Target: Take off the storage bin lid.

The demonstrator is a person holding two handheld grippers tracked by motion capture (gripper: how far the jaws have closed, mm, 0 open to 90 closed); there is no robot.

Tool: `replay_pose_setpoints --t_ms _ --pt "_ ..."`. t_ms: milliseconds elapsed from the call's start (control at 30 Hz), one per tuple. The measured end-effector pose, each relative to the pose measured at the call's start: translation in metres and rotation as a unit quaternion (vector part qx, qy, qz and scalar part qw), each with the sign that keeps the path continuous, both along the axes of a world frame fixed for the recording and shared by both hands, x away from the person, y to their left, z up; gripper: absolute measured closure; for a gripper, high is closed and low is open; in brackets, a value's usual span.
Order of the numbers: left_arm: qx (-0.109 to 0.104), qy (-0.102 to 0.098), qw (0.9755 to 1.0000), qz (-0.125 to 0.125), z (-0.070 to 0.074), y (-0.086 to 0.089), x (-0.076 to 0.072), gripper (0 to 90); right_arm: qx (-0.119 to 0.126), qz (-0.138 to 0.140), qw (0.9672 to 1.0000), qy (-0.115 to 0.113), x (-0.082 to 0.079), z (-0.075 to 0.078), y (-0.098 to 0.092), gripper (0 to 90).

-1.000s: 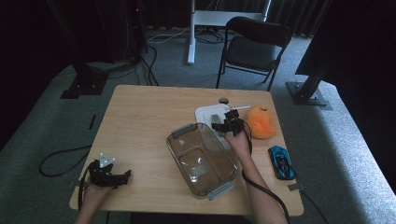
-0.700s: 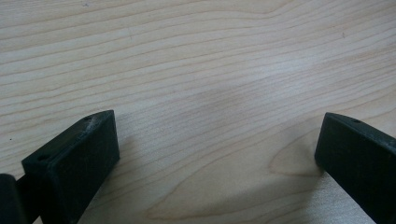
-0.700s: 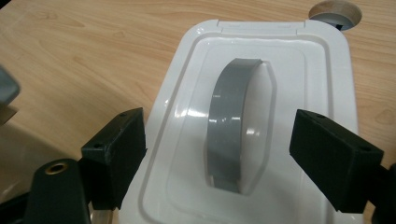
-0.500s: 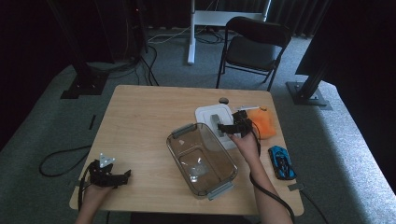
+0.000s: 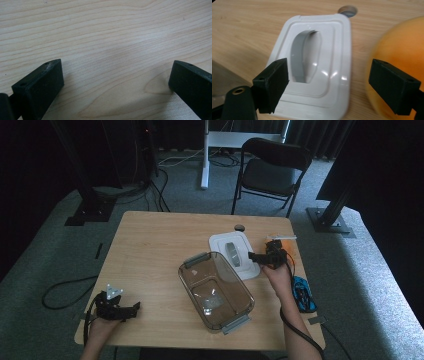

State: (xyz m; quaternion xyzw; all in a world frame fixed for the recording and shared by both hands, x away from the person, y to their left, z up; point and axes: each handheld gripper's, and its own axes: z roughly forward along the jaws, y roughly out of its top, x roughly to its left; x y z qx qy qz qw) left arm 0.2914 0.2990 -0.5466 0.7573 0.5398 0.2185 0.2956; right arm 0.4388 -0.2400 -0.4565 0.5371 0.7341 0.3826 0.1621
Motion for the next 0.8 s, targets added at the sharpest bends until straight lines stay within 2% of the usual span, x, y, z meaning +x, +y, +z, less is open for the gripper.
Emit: replay_pose_setpoints --t_ms 200,467,600,800 --pt "0.000 0.000 1.0000 0.000 0.000 0.000 0.000 0.2 -0.002 -0.018 0.9998 -0.007 -0.001 0.007 -0.017 15.8" --pt "0.000 0.000 1.0000 0.000 0.000 0.000 0.000 0.2 -0.010 -0.051 0.9987 -0.004 0.004 0.016 -0.043 16.6" --pt "0.000 0.000 1.0000 0.000 0.000 0.000 0.000 0.2 -0.006 -0.078 0.9969 0.001 0.006 0.017 -0.060 16.6" --pt "0.000 0.000 1.0000 0.000 0.000 0.000 0.000 0.2 -0.001 -0.105 0.9944 0.010 0.007 0.018 -0.079 16.6"
